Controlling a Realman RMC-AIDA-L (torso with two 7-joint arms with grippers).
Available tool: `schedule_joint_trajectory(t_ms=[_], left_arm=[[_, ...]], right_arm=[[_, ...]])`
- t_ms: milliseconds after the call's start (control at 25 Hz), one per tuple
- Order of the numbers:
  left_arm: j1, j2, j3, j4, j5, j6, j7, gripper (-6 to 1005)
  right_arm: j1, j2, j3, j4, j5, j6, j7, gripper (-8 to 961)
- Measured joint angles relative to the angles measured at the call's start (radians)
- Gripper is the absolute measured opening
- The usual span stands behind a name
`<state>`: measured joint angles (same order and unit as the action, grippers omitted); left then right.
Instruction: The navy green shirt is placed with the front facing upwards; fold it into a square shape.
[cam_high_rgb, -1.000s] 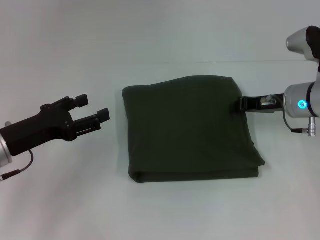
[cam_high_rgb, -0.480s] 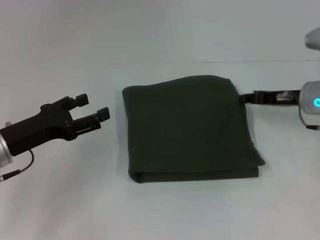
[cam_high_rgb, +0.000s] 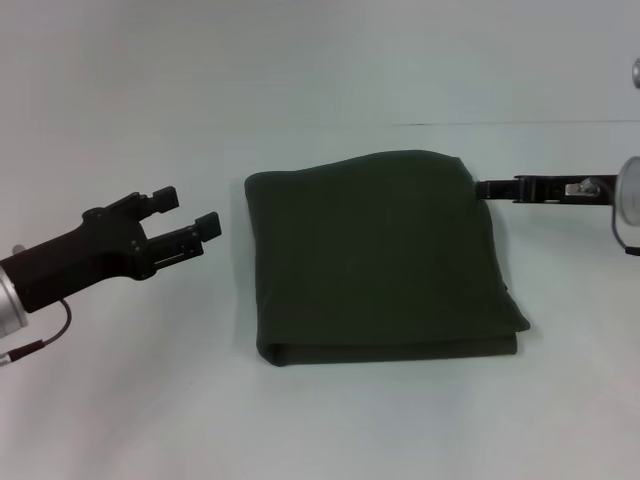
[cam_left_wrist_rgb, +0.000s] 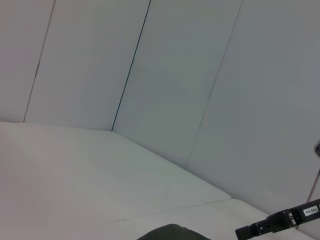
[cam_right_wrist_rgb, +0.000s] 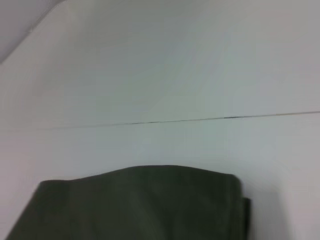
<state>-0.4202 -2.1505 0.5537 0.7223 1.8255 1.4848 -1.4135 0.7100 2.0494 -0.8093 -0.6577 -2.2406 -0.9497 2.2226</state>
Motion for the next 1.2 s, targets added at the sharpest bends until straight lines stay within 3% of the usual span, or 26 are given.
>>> schedule_joint_trajectory(t_ms=[360, 560, 760, 960, 1200], left_arm=[[-0.002, 0.0, 0.0, -0.008, 0.0, 0.0, 0.001, 878], [-0.005, 0.003, 0.0, -0.012, 0.0, -0.007, 0.002, 878], [-0.006, 0.003, 0.0, -0.014, 0.0, -0.015, 0.002, 877], [-0.007, 0.003, 0.0, -0.014, 0.0, -0.014, 0.002, 876], [-0.006, 0.003, 0.0, -0.009, -0.003, 0.04, -0.002, 875]], right_arm=[[0.035, 0.023, -0.014, 0.062, 0.013, -0.034, -0.104, 376], [0.038, 0.014, -0.06, 0.087, 0.011, -0.063, -0.103, 259], [0.026, -0.005, -0.068, 0.088, 0.001, -0.149, -0.101, 61], [0.003, -0.013, -0.066, 0.072, -0.018, -0.229, -0.123, 9], [-0.091, 0.012, -0.046, -0.015, 0.082, -0.313, -0.294, 8]])
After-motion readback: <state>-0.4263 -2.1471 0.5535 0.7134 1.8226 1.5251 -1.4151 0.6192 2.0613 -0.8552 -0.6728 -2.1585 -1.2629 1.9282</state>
